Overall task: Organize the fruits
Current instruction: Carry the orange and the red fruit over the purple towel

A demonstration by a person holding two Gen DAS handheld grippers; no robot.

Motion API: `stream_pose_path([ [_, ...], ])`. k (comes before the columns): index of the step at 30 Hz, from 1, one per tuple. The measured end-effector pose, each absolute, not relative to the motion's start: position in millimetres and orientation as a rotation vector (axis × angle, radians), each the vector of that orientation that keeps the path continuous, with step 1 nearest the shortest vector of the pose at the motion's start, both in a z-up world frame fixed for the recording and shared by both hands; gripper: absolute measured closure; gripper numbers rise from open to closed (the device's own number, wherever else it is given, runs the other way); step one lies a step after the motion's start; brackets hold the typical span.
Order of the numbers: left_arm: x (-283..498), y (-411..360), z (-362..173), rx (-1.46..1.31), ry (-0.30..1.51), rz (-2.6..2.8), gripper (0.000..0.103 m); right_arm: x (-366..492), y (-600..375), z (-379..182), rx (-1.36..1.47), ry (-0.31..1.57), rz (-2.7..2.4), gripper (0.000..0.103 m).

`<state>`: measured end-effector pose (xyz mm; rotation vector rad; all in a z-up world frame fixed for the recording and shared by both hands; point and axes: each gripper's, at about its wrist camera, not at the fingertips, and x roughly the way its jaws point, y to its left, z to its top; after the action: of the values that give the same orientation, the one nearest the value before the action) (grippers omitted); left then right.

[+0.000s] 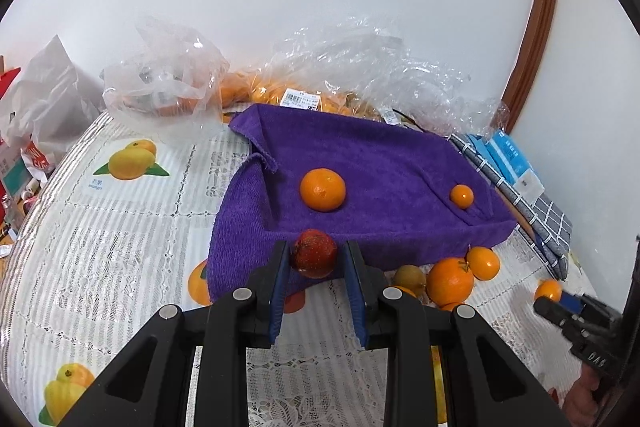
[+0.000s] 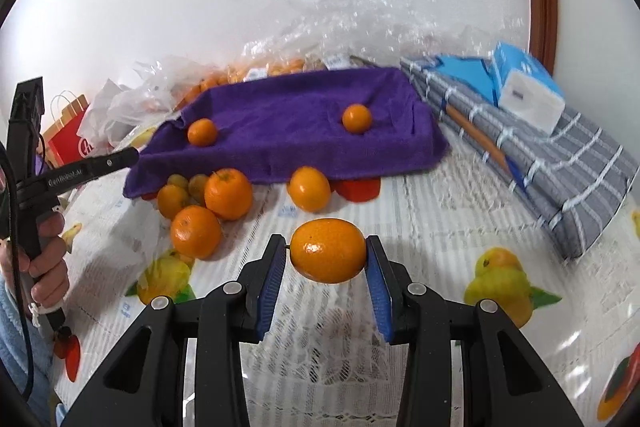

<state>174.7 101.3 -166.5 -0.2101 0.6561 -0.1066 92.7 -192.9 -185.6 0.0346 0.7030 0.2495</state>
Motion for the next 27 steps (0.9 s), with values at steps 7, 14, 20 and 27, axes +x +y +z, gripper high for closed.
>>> stream_pose_path([
  [7, 167.3, 105.0, -140.8, -0.232, 0.616, -0.128, 0.077, 101.8, -175.1, -145.7, 0.011, 0.64, 0.292, 0.063],
  [14, 180.3, 116.5, -110.2, -0.251, 0.592, -0.103, 0.077, 129.7, -165.0, -126.2, 0.019, 0.597, 0.294, 0.063],
  [20, 211.0, 123.3, -96.3, -0.284, 0.59, -0.07, 0.077, 172.6, -166.7, -115.0, 0.028, 0.582, 0.265, 0.063],
  [27, 265.6, 116.0, -94.5, -0.341, 0.568, -0.043, 0.077, 230.3, -177.2, -92.2, 0.03, 0.519, 0.206, 0.063],
])
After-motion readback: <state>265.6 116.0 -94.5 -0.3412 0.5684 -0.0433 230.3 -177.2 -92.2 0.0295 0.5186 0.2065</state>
